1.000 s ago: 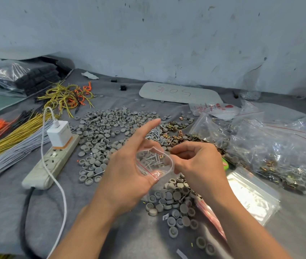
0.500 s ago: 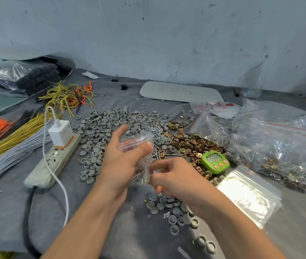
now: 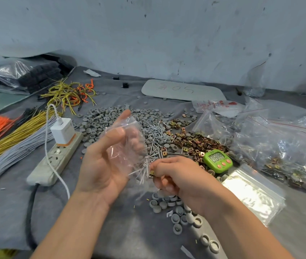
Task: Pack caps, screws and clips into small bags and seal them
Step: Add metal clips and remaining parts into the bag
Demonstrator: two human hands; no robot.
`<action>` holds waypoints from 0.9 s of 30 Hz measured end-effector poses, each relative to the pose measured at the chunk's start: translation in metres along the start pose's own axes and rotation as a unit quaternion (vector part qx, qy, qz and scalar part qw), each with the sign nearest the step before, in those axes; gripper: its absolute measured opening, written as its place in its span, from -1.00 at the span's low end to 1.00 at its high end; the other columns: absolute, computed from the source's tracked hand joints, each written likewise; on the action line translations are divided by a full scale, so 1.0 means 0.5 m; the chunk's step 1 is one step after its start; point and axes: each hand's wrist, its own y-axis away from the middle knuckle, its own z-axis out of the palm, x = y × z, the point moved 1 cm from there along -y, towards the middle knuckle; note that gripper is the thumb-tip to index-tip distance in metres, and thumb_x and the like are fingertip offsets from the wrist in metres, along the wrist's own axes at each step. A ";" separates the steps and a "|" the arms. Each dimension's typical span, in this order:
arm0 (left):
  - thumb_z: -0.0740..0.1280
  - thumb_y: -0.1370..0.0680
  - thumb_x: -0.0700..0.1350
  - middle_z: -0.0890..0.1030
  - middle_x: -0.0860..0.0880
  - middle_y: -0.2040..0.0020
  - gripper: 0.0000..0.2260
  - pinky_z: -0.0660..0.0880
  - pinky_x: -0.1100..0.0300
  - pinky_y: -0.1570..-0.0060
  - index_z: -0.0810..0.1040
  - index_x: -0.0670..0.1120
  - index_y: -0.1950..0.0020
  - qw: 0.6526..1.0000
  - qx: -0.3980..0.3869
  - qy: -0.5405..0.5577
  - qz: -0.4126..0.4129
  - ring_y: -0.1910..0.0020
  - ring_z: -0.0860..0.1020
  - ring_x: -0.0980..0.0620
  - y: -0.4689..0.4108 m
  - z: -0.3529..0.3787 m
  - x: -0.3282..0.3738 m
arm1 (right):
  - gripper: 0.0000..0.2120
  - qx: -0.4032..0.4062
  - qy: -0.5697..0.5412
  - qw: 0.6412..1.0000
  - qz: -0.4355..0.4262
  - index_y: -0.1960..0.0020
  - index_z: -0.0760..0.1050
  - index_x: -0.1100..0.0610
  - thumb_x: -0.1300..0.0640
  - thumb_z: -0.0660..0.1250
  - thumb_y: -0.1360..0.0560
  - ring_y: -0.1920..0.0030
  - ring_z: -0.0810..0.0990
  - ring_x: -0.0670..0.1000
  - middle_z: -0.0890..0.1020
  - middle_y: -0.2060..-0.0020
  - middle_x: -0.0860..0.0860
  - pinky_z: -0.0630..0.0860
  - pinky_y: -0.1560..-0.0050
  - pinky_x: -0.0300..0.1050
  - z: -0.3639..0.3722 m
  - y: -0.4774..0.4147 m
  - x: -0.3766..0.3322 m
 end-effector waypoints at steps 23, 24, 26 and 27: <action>0.22 -0.38 -0.10 0.61 -0.03 0.06 -0.37 0.54 0.14 0.03 0.51 -0.17 -0.47 0.999 0.003 0.032 -0.019 0.18 0.55 0.06 -0.004 -0.005 0.013 | -0.84 -0.043 -0.076 0.996 -0.035 0.13 0.58 0.11 0.34 0.46 -0.51 0.49 0.15 -0.09 0.39 0.46 -0.04 0.10 0.46 -0.25 0.033 0.025 0.005; 0.24 -0.39 -0.11 0.63 -0.03 0.04 -0.38 0.53 0.13 -0.01 0.51 -0.15 -0.47 1.000 0.011 0.023 -0.018 0.15 0.58 0.06 -0.004 -0.004 0.013 | -0.83 -0.036 -0.084 0.995 -0.039 0.13 0.58 0.12 0.36 0.46 -0.50 0.50 0.14 -0.10 0.34 0.46 -0.04 0.08 0.44 -0.23 0.030 0.023 0.003; 0.25 -0.41 -0.13 0.65 -0.04 0.02 -0.41 0.55 0.13 -0.02 0.52 -0.14 -0.46 0.999 0.023 0.018 -0.014 0.14 0.61 0.07 -0.003 -0.001 0.013 | -0.83 -0.027 -0.087 0.995 -0.035 0.15 0.58 0.13 0.37 0.45 -0.50 0.50 0.14 -0.09 0.32 0.46 -0.05 0.04 0.40 -0.17 0.025 0.022 0.002; 0.26 -0.42 -0.14 0.65 -0.04 0.02 -0.43 0.56 0.14 0.00 0.52 -0.15 -0.46 0.999 0.029 0.020 -0.011 0.15 0.61 0.07 -0.004 0.001 0.013 | -0.81 -0.023 -0.084 0.996 -0.031 0.18 0.57 0.12 0.36 0.45 -0.51 0.50 0.13 -0.08 0.34 0.47 -0.05 0.03 0.38 -0.14 0.023 0.021 0.002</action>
